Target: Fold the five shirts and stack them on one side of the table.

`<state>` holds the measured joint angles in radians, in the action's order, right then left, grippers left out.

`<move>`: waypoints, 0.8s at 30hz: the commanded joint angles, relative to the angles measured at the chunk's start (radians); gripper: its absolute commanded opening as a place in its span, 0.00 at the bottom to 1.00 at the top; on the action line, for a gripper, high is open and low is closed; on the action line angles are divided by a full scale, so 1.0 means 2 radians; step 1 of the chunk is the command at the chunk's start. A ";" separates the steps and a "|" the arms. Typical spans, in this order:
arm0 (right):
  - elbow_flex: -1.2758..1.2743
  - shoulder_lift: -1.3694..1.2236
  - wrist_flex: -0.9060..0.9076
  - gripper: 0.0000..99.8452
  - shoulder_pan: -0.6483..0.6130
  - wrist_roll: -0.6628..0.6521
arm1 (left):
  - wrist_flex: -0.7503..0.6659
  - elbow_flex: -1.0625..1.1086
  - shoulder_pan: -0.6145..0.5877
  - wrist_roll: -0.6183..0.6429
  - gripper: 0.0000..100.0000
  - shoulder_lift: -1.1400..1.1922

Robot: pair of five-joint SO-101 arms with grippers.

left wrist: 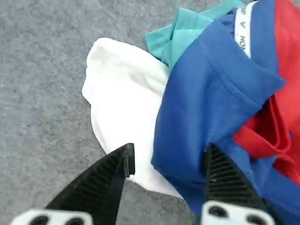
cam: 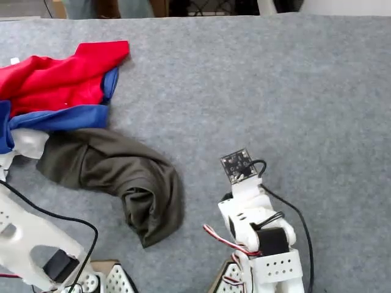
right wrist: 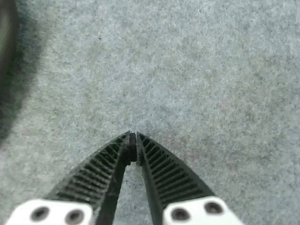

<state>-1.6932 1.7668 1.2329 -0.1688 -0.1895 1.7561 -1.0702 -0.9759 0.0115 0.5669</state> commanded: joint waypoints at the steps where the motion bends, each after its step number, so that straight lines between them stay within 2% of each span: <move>1: 0.001 0.003 0.001 0.01 0.003 0.002 | 0.003 0.083 0.034 -0.006 0.25 -0.100; 9: 0.001 0.003 0.001 0.01 0.003 0.002 | -0.005 0.353 0.143 -0.002 0.25 -0.261; 16: 0.001 0.003 0.001 0.01 0.003 0.002 | -0.145 0.558 0.212 0.041 0.26 -0.360; 21: 0.001 0.003 0.001 0.01 0.003 0.002 | -0.148 0.685 0.303 0.043 0.26 -0.414; 24: 0.001 0.003 0.001 0.01 0.003 0.002 | -0.193 0.763 0.362 0.054 0.26 -0.442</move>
<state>-1.6932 1.7668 1.2329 -0.1688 -0.1895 1.4477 0.3383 -0.3575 0.0882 -0.2432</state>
